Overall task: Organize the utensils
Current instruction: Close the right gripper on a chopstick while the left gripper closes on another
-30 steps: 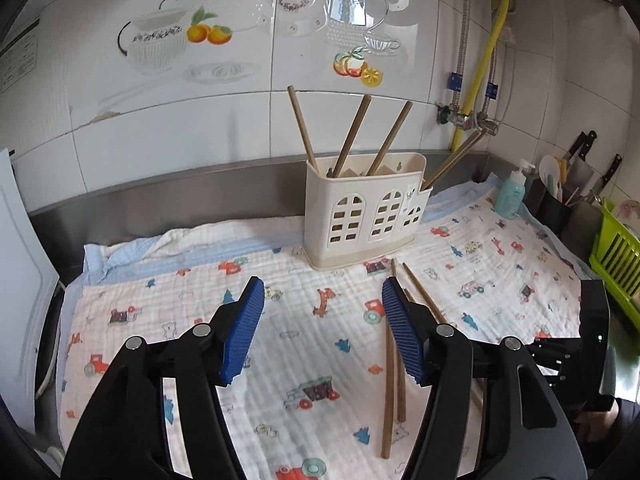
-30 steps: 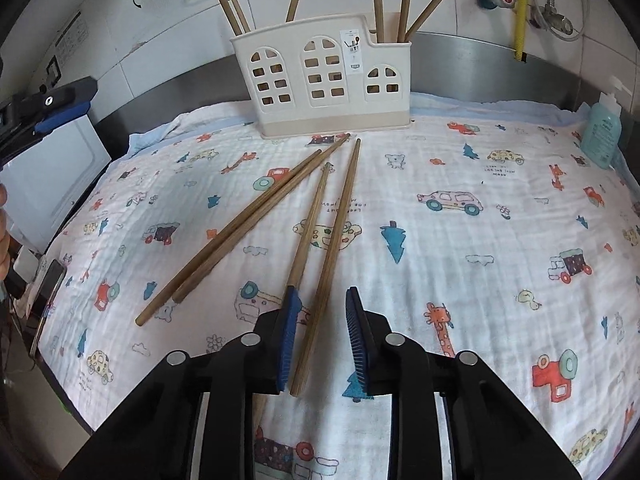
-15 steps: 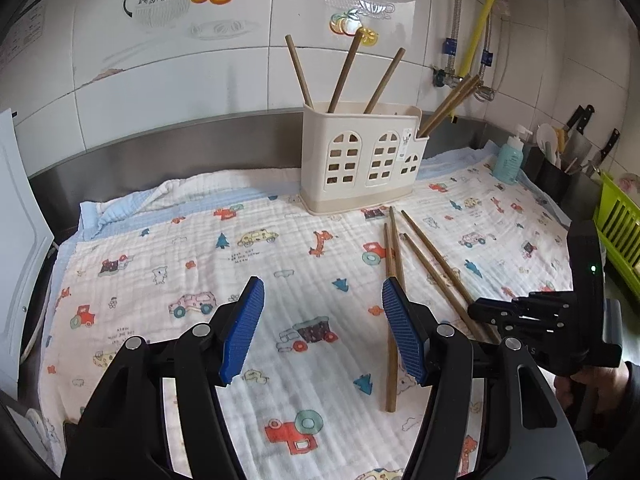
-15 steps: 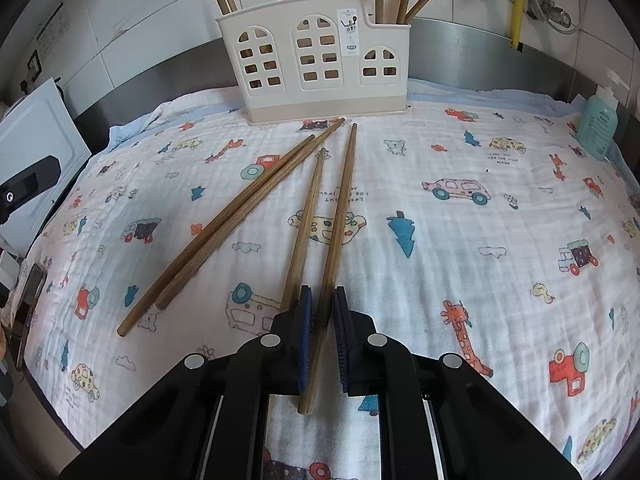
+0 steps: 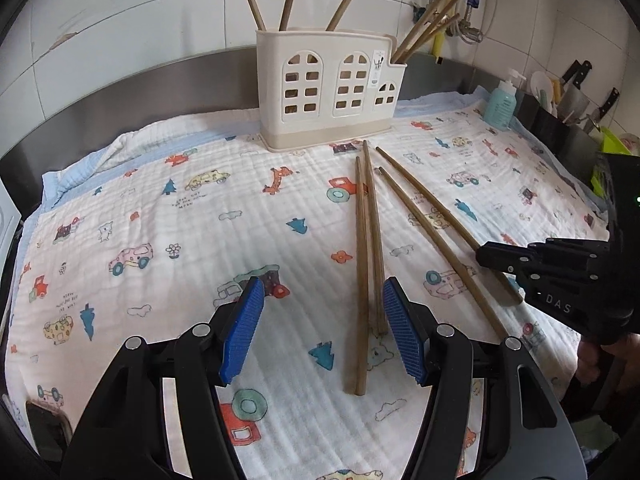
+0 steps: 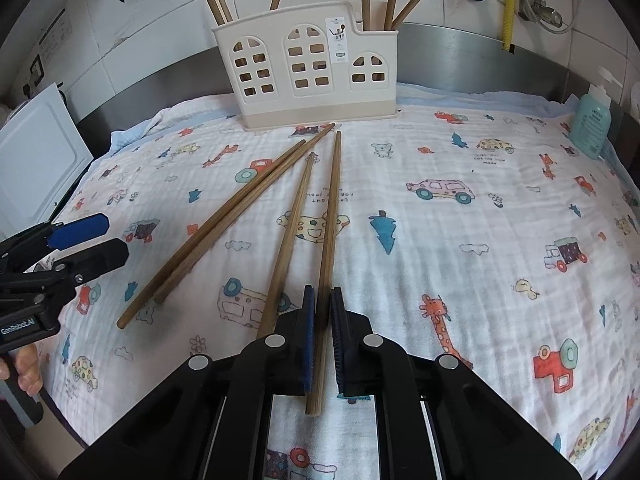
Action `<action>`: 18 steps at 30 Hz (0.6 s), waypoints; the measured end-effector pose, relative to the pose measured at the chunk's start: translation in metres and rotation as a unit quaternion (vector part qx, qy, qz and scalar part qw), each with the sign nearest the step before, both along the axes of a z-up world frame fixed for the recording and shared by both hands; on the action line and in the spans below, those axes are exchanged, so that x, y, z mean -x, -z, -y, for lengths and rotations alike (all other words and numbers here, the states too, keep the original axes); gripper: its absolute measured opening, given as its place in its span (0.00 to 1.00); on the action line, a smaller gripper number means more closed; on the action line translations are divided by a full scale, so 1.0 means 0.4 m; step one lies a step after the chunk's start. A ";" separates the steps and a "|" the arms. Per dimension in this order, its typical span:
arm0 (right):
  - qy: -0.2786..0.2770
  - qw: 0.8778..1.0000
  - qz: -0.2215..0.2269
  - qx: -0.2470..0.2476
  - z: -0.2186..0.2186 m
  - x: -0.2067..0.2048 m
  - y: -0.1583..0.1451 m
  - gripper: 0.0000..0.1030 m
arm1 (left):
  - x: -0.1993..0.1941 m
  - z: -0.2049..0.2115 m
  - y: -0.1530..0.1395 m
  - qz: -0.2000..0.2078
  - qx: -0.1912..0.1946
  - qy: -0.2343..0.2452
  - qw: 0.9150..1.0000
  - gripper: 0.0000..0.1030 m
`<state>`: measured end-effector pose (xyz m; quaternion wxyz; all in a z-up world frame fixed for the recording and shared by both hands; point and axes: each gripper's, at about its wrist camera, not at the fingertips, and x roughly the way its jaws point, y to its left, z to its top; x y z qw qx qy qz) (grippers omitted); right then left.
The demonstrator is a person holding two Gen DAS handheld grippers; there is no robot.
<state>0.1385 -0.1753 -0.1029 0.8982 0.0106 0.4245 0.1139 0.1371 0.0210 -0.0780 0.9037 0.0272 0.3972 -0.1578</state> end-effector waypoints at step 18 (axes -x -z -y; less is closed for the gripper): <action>-0.006 1.000 0.001 -0.021 0.053 0.017 0.008 0.07 | -0.047 0.062 0.053 -0.035 -0.021 -0.003 0.999 0.42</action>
